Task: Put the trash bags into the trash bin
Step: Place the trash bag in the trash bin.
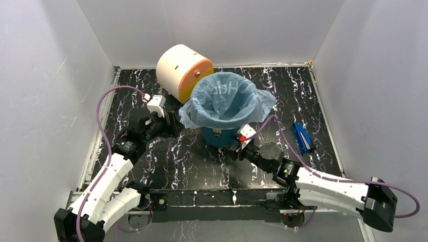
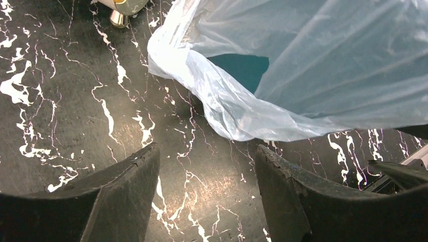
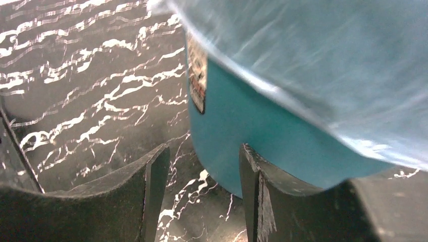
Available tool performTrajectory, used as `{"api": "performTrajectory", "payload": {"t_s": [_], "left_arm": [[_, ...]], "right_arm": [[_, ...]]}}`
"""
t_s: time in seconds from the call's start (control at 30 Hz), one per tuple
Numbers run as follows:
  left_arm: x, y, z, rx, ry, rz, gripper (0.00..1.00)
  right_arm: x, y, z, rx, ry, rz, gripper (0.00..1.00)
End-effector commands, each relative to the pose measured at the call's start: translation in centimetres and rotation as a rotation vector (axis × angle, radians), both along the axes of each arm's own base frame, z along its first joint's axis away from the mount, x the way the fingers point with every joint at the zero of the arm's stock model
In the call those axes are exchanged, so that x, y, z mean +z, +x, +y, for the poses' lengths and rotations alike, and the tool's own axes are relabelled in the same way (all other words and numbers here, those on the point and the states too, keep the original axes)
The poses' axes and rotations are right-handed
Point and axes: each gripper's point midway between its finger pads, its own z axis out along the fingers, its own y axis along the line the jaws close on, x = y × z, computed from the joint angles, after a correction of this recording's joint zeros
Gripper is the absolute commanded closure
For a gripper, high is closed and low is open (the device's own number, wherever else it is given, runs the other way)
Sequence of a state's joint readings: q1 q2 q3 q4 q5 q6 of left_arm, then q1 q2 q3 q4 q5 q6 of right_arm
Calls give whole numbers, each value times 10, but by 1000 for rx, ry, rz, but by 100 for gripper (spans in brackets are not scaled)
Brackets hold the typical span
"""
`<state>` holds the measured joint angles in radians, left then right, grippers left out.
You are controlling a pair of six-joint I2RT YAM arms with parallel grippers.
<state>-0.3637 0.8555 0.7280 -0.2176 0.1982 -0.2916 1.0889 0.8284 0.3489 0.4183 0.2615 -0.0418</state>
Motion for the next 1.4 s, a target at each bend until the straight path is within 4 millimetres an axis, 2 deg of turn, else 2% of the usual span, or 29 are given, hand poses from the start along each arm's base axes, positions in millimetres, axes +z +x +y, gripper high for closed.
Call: {"api": "performTrajectory", "payload": {"t_s": [0.0,0.27,0.37,0.5,0.6,0.73,0.87,0.97,1.03,1.13,1.23,1.3,1.37], "left_arm": [[7,8,-1,25,-23,-20,33],[7,19,11,146,-31,-12,25],[2,25,25,247,-7,6,20],[-13,36,46,388,36,84,15],[-16,44,36,370,-6,123,15],[-1,52,23,331,-86,84,14],[1,55,23,343,-111,79,13],[-3,57,21,348,-121,95,13],[-6,55,16,322,-128,116,13],[-10,56,16,325,-130,124,13],[-11,55,13,310,-135,132,13],[-13,53,12,306,-133,139,13],[-16,53,13,309,-132,145,13]], "right_arm": [[36,9,-17,-108,107,-8,38],[41,11,-54,-251,94,52,34],[50,12,-73,-319,102,64,31],[50,21,-100,-453,52,56,31],[44,29,-114,-566,6,70,28],[43,33,-137,-716,3,100,29],[46,31,-155,-799,105,116,32],[54,27,-181,-941,176,160,33],[53,23,-198,-1023,171,179,35],[62,23,-193,-985,112,179,40],[68,16,-204,-1032,121,221,40],[86,25,-187,-952,111,163,39],[91,32,-180,-968,81,142,37]]}}
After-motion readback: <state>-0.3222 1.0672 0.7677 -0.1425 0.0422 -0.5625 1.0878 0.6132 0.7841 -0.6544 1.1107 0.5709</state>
